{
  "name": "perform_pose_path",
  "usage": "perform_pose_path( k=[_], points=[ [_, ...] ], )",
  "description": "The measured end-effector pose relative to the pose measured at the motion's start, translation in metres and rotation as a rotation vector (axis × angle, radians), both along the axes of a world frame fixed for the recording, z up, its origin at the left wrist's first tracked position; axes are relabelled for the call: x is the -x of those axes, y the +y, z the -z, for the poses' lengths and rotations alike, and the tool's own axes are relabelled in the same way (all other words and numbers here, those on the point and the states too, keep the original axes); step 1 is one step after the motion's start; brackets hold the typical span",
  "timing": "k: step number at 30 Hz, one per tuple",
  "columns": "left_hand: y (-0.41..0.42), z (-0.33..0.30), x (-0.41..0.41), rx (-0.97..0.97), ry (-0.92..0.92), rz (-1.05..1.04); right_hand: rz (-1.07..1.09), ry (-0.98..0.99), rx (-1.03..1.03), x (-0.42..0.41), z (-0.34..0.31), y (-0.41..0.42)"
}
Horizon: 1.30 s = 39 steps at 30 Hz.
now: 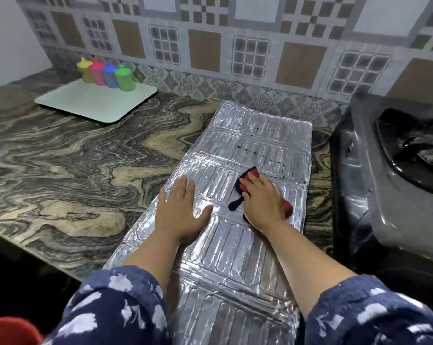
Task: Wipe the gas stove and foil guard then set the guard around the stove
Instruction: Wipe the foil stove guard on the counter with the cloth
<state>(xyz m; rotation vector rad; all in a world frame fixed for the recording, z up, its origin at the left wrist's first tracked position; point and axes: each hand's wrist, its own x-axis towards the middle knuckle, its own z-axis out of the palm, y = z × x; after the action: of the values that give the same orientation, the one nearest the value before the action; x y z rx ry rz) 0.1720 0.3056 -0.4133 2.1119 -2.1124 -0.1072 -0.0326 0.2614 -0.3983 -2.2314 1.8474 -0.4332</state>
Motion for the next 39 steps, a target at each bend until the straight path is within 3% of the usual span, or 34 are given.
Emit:
perform_pose_path(
  k=[8, 12, 24, 28, 36, 39],
  points=[
    [0.02, -0.002, -0.005, 0.004, 0.001, 0.012, -0.332, -0.104, 0.067, -0.002, -0.004, 0.038],
    [0.038, -0.001, -0.004, 0.034, 0.01, -0.031, -0.55, 0.067, 0.073, -0.007, -0.001, 0.046],
    [0.042, -0.001, -0.011, 0.036, 0.0, -0.04, -0.287, 0.171, 0.038, 0.006, 0.006, 0.014],
    [0.042, -0.002, -0.01, 0.026, -0.032, -0.038, -0.318, 0.123, 0.034, -0.004, 0.006, 0.021],
    [0.033, -0.02, -0.006, -0.016, 0.022, -0.084, -0.513, -0.2, 0.125, -0.046, -0.011, -0.001],
    [0.008, -0.03, -0.014, -0.013, -0.015, -0.121, -0.595, -0.056, 0.126, -0.067, -0.016, -0.028]
  ],
)
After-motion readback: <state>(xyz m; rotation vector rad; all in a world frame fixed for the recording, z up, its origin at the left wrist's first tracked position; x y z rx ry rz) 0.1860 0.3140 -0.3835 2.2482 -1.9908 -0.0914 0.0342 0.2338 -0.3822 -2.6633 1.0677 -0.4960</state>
